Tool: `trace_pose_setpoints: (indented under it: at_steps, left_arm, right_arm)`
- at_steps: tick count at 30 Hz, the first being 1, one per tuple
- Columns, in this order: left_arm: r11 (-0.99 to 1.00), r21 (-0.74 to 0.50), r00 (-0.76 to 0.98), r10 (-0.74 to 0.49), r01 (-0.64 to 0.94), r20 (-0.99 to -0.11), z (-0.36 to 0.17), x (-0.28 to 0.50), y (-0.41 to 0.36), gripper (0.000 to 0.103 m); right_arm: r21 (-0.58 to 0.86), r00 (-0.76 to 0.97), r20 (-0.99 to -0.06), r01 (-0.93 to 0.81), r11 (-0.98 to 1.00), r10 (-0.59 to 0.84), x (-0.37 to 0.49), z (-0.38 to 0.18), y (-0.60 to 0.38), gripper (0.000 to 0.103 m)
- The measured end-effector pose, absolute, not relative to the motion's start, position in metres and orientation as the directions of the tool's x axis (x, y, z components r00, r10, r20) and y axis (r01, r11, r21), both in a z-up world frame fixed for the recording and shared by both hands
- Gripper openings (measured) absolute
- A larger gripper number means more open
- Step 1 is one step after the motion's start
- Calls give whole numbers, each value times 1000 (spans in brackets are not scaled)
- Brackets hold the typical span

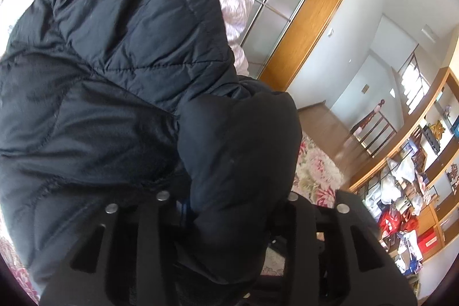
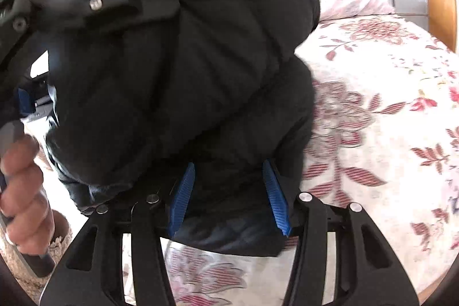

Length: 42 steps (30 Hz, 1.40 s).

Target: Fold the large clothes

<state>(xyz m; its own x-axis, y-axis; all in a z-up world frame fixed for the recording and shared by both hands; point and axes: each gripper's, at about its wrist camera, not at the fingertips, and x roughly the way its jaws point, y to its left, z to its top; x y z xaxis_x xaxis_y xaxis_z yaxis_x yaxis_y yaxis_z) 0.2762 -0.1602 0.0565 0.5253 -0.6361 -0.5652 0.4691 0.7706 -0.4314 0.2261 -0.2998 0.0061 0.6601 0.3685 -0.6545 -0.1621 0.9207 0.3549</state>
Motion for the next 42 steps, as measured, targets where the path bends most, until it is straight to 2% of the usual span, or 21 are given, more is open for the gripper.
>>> trace_pose_setpoints:
  at_steps: [4,12,17,23,27,33,38,42]
  left_arm:
    - [781,-410,517,-621,471,-589,46,280,-169,46]
    - [810,-329,529,-571,485,-628,39,274,-201,72]
    - [816,-316,528,-560,484,-638,31,271,-208,74]
    - [821,-296,530,-548,487,-648,27,265,-222,75]
    - [826,-251,533,-527,504,-662,28,267,-217,79]
    - [820,-254,522,-534,514,-665,22,264,-213,84]
    - [820,-111,576,-484,561,-659,31,239,-226,92]
    - [818,-94,589,-482,567,-648,48,223,-218,92]
  right_arm:
    - [339,677,-668,-95,936,310,226,4,-325,52]
    - [275,695,-698,36,961,173,231,3,-379,52]
    - [185,689,-724,139,973,39,237,-1,-398,52]
    - [139,651,-757,231,963,-47,241,-13,-429,52]
    - [123,641,-765,237,964,-60,246,-16,-421,52]
    - [65,634,-767,237,969,-103,241,-16,-410,52]
    - [48,631,-767,238,970,-117,241,-16,-410,52]
    - [48,631,-767,238,970,-117,241,-16,-411,52]
